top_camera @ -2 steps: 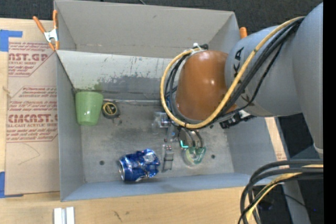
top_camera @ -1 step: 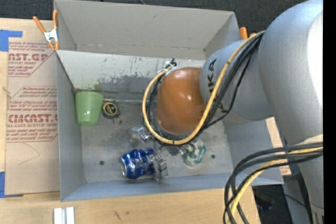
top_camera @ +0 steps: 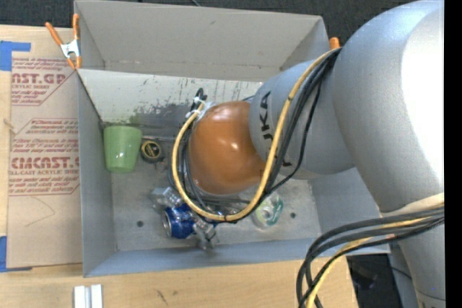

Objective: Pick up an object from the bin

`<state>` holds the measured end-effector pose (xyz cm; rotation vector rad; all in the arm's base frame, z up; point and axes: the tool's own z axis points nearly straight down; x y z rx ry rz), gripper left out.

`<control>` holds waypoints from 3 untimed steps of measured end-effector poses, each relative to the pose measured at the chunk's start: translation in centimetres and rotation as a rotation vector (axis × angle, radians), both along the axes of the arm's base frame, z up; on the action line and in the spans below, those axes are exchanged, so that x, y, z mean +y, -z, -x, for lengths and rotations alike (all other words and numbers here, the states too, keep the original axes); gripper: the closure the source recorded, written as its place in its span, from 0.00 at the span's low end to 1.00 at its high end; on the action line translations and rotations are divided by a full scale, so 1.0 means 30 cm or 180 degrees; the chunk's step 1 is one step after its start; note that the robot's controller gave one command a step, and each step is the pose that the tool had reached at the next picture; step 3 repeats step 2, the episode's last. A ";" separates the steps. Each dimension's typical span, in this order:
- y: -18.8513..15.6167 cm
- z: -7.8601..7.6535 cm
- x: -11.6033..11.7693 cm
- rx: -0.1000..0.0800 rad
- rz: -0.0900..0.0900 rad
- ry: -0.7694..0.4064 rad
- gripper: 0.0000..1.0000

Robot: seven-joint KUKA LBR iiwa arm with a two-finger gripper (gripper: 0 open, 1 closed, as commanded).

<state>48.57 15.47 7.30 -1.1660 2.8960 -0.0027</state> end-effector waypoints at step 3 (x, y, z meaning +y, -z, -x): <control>-0.536 -0.056 0.033 0.0027 0.0003 0.0099 1.00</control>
Offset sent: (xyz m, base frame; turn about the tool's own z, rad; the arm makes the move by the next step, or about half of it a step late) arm 0.0000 0.0000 0.0000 0.0000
